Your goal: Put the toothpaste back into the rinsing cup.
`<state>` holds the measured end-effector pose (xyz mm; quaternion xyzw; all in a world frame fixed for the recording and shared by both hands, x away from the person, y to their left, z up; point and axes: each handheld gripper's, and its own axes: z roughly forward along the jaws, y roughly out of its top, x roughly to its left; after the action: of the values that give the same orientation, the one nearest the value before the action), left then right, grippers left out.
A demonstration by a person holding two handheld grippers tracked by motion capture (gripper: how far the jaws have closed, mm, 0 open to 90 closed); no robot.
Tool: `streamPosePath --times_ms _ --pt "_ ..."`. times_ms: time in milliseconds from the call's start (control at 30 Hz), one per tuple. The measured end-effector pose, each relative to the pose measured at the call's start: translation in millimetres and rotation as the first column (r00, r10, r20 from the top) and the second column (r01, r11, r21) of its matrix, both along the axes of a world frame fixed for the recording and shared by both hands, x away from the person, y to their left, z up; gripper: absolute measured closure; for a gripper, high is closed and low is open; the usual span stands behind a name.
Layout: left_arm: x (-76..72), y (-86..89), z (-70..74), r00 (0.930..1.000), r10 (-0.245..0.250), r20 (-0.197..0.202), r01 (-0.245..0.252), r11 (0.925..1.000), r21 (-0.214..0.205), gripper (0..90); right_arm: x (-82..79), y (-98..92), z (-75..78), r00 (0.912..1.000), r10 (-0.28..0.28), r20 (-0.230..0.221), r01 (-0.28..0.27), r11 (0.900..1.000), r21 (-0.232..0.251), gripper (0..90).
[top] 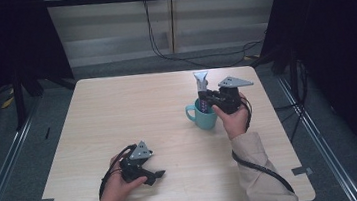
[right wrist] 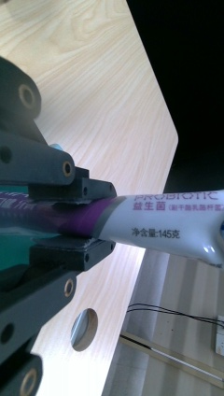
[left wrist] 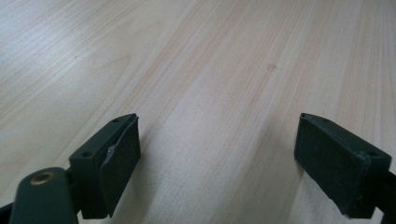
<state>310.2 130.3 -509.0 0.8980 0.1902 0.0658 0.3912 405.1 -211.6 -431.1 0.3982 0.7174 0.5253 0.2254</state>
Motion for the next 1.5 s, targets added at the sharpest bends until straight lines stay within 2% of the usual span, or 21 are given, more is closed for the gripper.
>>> streamPosePath --times_ms 500,633,800,1067,1200,1333,1500 --pt "-0.1 0.0 0.0 1.0 0.001 0.001 -0.001 1.0 0.0 14.3 -0.4 -3.0 -6.4 0.9994 -0.001 -0.033 0.001 0.9999 -0.014 72.3" --pt "0.0 0.0 0.0 1.0 0.001 0.001 -0.001 1.0 0.0 14.3 -0.7 -3.0 -7.7 0.9994 -0.003 -0.034 0.003 1.0 -0.004 71.7" --pt "-0.4 -0.1 0.0 1.0 0.002 0.0 -0.002 1.0 0.0 14.5 -0.3 -2.1 -6.5 0.9993 0.001 -0.036 -0.001 1.0 0.007 68.6" --pt "-0.7 -0.2 -0.1 1.0 0.003 0.002 -0.003 1.0 -0.002 14.7 -0.3 -0.7 -6.8 0.9987 0.005 -0.051 -0.005 0.9999 -0.012 65.9" --pt "-0.7 -0.2 -0.1 1.0 0.004 0.001 -0.004 1.0 -0.002 14.7 -0.3 -0.5 -8.4 0.9983 0.01 -0.057 -0.01 0.9999 -0.011 63.1" --pt "-0.7 -0.2 -0.1 1.0 0.004 0.001 -0.004 1.0 -0.002 14.7 -1.3 1.1 -7.5 0.9981 0.012 -0.06 -0.014 0.9995 -0.03 59.1" --pt "-0.7 -0.2 -0.1 1.0 0.004 0.002 -0.004 1.0 -0.002 14.7 -2.0 1.8 -6.4 0.9981 0.025 -0.057 -0.026 0.9994 -0.02 54.4"
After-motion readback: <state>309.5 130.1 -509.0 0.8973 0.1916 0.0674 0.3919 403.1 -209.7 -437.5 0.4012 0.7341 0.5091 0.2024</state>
